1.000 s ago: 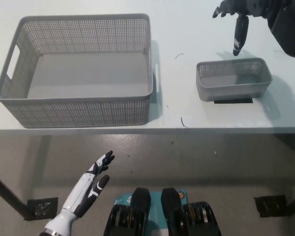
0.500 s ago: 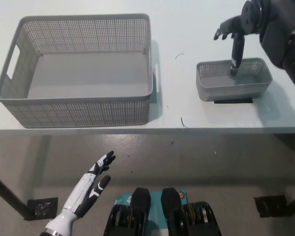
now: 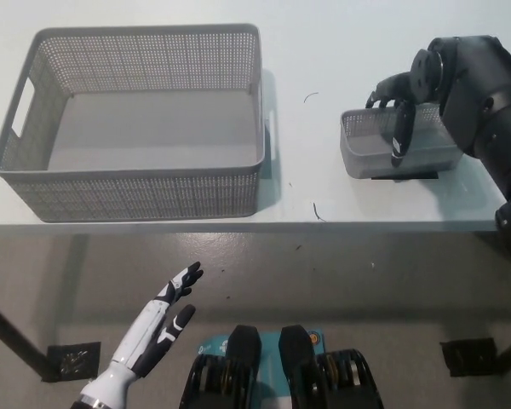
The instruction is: Use the right hand to pick up a small rectangular container and put it into a bigger container on the left side
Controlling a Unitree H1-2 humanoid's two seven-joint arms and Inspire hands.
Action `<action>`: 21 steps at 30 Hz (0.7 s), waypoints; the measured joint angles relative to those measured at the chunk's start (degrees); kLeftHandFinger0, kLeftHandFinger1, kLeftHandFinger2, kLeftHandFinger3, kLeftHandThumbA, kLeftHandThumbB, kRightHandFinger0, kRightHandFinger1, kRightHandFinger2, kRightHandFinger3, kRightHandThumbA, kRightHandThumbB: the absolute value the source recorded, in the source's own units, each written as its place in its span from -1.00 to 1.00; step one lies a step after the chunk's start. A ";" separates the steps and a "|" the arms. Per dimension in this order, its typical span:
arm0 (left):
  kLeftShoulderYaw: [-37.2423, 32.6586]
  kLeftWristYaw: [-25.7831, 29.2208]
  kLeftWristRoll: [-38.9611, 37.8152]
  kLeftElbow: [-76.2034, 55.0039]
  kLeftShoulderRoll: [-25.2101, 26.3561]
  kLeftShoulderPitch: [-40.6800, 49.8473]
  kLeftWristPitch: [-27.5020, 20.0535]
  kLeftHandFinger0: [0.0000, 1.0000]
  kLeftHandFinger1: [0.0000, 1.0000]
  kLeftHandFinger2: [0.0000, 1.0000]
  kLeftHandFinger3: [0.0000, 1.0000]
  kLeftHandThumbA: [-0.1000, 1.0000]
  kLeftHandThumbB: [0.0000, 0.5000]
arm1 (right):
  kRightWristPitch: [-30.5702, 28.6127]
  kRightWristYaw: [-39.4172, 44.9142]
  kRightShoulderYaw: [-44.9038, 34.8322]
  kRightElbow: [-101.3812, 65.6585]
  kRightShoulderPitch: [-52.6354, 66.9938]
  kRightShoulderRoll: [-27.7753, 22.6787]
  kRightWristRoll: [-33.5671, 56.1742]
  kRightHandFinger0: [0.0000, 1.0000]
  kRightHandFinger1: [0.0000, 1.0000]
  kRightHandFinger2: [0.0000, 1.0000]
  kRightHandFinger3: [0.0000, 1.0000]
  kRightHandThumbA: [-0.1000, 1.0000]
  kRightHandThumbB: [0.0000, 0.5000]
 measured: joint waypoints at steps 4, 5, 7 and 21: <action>0.00 0.00 0.17 -0.04 0.01 -0.06 0.04 1.00 1.00 1.00 1.00 1.00 -0.03 | 0.19 -0.69 0.02 0.35 0.17 0.19 -0.10 1.00 1.00 1.00 1.00 1.00 0.99; 0.00 0.00 0.23 -0.10 0.03 -0.07 0.03 1.00 1.00 1.00 1.00 1.00 -0.01 | 0.19 -1.08 0.14 0.41 0.43 0.22 -0.25 1.00 1.00 1.00 1.00 1.00 1.00; 0.00 0.00 0.28 -0.11 0.07 -0.11 0.03 1.00 1.00 1.00 1.00 1.00 0.03 | 0.67 -2.92 0.31 0.42 1.06 0.29 -0.47 1.00 1.00 1.00 1.00 0.72 0.77; 0.00 0.01 0.43 0.06 0.05 -0.14 0.14 1.00 1.00 1.00 1.00 1.00 0.05 | 1.43 -19.16 1.26 0.41 5.65 0.43 -1.44 -0.19 -0.04 0.17 0.70 -0.97 -0.18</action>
